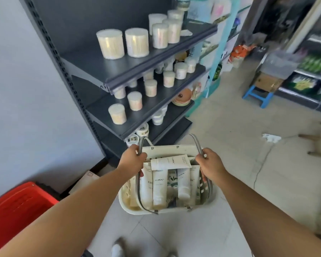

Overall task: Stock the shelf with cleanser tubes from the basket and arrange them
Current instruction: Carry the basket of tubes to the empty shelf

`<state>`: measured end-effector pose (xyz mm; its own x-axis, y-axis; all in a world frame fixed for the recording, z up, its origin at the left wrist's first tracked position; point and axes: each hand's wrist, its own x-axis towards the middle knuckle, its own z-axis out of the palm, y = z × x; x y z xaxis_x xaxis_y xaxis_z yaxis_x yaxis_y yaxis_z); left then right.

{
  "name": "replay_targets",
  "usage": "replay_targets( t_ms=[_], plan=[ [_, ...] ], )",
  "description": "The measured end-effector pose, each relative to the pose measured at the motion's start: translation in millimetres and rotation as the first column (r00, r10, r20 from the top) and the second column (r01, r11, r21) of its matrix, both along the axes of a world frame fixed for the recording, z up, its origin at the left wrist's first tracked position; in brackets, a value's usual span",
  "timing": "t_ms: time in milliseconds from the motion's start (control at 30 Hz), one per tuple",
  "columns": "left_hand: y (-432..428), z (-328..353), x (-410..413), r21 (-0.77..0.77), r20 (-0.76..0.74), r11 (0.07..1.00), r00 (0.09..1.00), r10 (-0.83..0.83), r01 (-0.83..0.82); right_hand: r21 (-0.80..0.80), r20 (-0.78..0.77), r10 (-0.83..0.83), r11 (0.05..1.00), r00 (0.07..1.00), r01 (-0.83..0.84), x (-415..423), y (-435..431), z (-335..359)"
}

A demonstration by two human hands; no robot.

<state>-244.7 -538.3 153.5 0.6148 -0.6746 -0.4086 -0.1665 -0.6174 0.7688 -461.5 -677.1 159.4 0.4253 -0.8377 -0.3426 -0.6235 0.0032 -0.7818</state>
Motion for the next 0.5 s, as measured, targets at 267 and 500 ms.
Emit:
replay_targets(
  t_ms=[267, 500],
  plan=[
    [-116.9, -1.3, -74.3, -0.027, -0.019, 0.976, 0.976, -0.217, 0.216, -0.008, -0.027, -0.289, 0.957, 0.957, 0.289, -98.7, -62.3, 0.4],
    [-226.8, -9.0, -104.1, -0.014, -0.020, 0.918, 0.918, -0.396, 0.396, 0.039, -0.040, -0.471, 0.880, 0.881, 0.473, -143.1, -128.1, -10.7]
  ],
)
